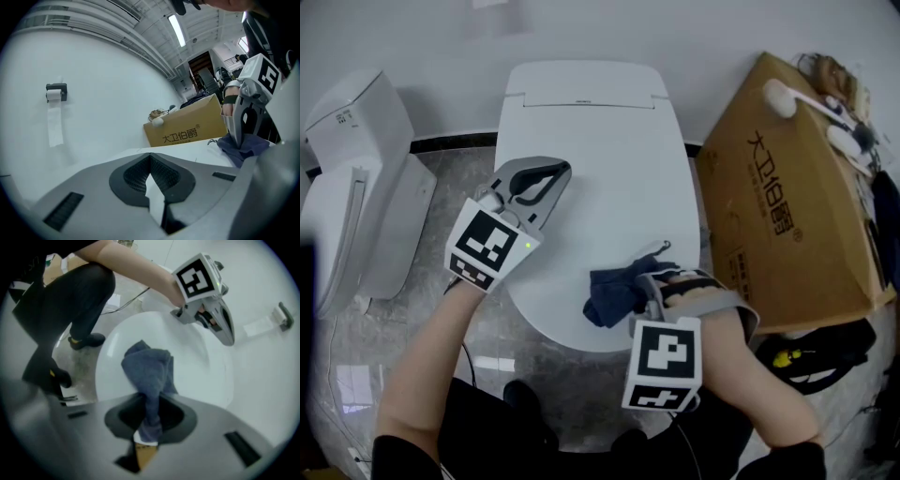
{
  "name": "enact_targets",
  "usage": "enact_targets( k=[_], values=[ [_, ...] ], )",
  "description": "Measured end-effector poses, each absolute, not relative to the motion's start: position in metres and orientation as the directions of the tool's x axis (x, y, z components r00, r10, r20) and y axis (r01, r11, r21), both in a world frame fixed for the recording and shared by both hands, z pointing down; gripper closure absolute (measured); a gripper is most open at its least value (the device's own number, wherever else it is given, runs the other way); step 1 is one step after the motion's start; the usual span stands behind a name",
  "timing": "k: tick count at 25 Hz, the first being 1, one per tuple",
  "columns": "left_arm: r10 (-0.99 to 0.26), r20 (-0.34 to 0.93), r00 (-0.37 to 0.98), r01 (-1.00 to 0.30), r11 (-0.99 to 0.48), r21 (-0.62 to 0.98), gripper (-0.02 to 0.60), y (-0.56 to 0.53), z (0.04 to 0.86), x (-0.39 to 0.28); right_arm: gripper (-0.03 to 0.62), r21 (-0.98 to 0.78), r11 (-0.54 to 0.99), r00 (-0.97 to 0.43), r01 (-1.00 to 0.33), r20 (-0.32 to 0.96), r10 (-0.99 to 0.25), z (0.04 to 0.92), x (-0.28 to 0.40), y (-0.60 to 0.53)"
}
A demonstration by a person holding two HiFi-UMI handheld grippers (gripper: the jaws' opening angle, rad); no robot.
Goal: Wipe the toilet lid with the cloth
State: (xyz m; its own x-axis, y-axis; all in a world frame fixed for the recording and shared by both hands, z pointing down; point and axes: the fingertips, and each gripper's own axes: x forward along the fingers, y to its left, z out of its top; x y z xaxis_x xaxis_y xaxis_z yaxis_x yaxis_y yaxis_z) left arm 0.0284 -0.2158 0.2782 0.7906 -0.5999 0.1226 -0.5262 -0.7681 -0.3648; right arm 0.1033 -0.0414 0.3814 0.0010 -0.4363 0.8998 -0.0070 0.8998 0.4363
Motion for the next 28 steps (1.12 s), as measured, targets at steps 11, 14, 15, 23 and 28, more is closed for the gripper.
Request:
enact_targets(
  k=[11,14,15,23,28],
  values=[
    [-0.625,0.098,0.774,-0.56,-0.749,-0.353,0.566,-0.211,0.268,0.001,0.516,0.544,0.839,-0.058,0.008,0.838,-0.543,0.337,0.093,-0.124],
    [-0.642,0.089,0.762,-0.579,-0.736,-0.352,0.566,-0.208,0.264,-0.017,0.516,0.605,0.797,-0.086,-0.001,0.794,-0.602,0.313,0.067,-0.202],
    [-0.65,0.085,0.755,-0.587,-0.729,-0.352,0.566,-0.209,0.263,-0.024,0.516,0.61,0.792,-0.092,-0.011,0.788,-0.609,0.311,0.058,-0.224],
    [-0.68,0.075,0.73,-0.619,-0.704,-0.349,0.566,-0.213,0.259,-0.055,0.516,0.654,0.756,-0.093,-0.025,0.751,-0.654,0.311,0.011,-0.362],
    [-0.674,0.079,0.735,-0.625,-0.718,-0.307,0.566,-0.215,0.264,-0.061,0.516,0.621,0.783,-0.051,-0.035,0.781,-0.622,0.324,0.013,-0.409]
  ],
)
